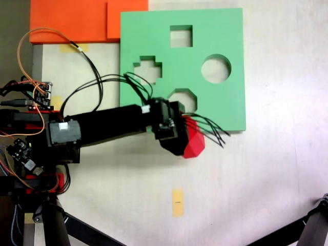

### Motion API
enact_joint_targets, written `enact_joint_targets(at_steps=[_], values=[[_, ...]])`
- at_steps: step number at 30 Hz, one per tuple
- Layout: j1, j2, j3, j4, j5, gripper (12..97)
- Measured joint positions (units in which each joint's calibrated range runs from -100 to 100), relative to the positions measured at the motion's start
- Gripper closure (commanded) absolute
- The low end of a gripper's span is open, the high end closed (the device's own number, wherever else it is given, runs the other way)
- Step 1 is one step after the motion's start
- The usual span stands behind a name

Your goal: Put the octagonal pillar block into the corresponding hole

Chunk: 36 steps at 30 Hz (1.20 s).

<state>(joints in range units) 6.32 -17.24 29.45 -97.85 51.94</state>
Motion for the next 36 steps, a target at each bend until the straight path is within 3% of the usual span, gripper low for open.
enact_joint_targets(at_steps=[14,36], values=[[8.40,0.82,0.00,0.00,10.70,70.3],[8.79,7.25,0.00,3.23,10.50,70.1]])
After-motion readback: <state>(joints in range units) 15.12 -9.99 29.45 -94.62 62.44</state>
